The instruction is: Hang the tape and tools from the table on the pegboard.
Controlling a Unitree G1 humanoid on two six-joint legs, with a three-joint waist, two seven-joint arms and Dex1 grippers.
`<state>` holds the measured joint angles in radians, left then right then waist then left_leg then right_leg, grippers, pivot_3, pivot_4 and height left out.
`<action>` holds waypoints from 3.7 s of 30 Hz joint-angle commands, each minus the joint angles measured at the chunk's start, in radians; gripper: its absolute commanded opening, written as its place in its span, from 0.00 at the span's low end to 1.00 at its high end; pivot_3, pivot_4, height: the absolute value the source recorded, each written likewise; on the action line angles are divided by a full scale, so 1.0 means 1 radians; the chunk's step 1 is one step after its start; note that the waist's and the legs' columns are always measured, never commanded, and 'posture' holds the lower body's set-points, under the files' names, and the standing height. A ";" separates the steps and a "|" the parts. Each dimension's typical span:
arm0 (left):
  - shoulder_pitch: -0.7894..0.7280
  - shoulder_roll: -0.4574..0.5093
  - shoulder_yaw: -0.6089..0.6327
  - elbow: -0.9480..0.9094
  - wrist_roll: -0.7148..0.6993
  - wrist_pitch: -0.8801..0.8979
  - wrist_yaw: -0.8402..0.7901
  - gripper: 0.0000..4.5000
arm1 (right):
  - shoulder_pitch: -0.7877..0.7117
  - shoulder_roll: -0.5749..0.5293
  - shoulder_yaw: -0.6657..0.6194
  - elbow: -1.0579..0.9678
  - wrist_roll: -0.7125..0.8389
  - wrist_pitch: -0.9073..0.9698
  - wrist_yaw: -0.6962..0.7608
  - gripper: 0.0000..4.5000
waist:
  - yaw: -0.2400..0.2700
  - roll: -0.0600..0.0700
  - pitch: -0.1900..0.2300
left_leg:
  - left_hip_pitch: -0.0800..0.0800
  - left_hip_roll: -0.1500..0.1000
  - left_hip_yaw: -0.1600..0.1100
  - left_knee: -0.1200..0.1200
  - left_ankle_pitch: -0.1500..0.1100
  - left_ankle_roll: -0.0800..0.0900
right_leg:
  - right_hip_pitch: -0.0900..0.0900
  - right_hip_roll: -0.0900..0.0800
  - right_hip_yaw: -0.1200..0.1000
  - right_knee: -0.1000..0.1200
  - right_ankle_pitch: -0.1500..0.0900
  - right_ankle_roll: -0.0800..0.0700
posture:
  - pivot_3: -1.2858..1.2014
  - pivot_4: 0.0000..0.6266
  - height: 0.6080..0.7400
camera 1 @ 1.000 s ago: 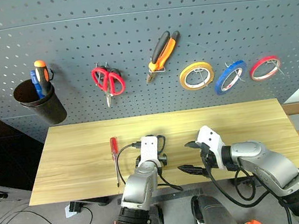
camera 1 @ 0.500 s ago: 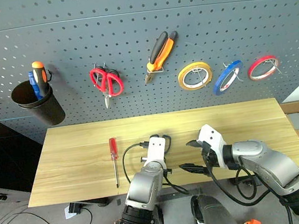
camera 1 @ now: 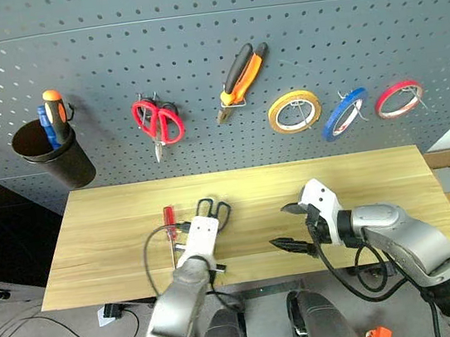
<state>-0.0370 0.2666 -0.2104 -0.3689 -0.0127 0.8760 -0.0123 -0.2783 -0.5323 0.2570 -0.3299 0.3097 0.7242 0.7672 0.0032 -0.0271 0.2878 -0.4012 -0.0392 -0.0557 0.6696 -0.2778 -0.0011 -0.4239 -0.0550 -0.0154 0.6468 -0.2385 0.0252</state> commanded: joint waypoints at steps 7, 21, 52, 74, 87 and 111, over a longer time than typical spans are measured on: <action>0.330 0.105 0.144 -0.119 0.009 -0.660 -0.121 0.12 | -0.078 0.053 -0.013 0.105 0.042 -0.105 0.092 1.00 | 0.022 0.000 0.000 | 0.000 -0.001 0.001 -0.007 0.001 -0.003 | -0.002 -0.001 0.001 -0.005 -0.001 -0.002 | 0.55 0.41 1.00; 0.268 0.112 0.240 -0.153 -0.057 -0.907 -0.226 0.12 | -0.185 0.151 -0.203 0.097 0.233 -0.154 0.117 1.00 | 0.047 0.001 -0.002 | 0.000 -0.001 0.001 -0.005 -0.001 -0.001 | -0.001 -0.001 -0.001 -0.002 -0.001 -0.002 | 0.55 0.35 1.00; -0.047 0.122 0.340 -0.090 -0.217 -0.643 -0.313 0.12 | -0.266 0.164 -0.203 0.149 0.227 -0.189 0.112 1.00 | 0.041 -0.002 -0.037 | 0.001 -0.001 0.003 0.000 0.002 -0.005 | 0.000 0.000 0.000 0.003 -0.001 -0.002 | 0.54 0.26 1.00; -0.285 0.057 0.317 0.320 -0.142 -0.573 -0.230 0.10 | -0.266 0.178 -0.194 0.114 0.233 -0.180 0.078 1.00 | 0.018 -0.004 -0.064 | 0.005 -0.002 0.004 0.010 0.001 -0.003 | 0.000 0.001 0.003 0.018 0.000 -0.002 | 0.54 0.26 1.00; -0.217 0.069 0.379 0.271 -0.172 -0.433 -0.214 0.77 | -0.228 0.165 -0.191 0.075 0.247 -0.144 0.060 1.00 | 0.013 -0.004 -0.064 | 0.005 -0.001 0.004 0.010 0.000 -0.001 | 0.000 0.001 0.003 0.017 0.000 -0.002 | 0.54 0.32 1.00; -0.179 0.006 0.383 0.148 -0.184 0.220 -0.053 0.89 | -0.104 0.120 -0.139 -0.076 0.325 0.071 0.018 1.00 | 0.019 -0.001 0.001 | 0.003 -0.001 0.001 0.009 0.000 0.001 | 0.000 0.000 0.002 0.015 0.000 -0.002 | 0.55 0.54 1.00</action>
<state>-0.2053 0.2799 0.1615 -0.1902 -0.2144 1.0740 -0.0982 -0.3862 -0.4101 0.1229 -0.3560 0.6115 0.7944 0.7868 0.0224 -0.0284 0.2883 -0.3979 -0.0403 -0.0549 0.6782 -0.2783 -0.0004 -0.4235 -0.0550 -0.0132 0.6615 -0.2386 0.0227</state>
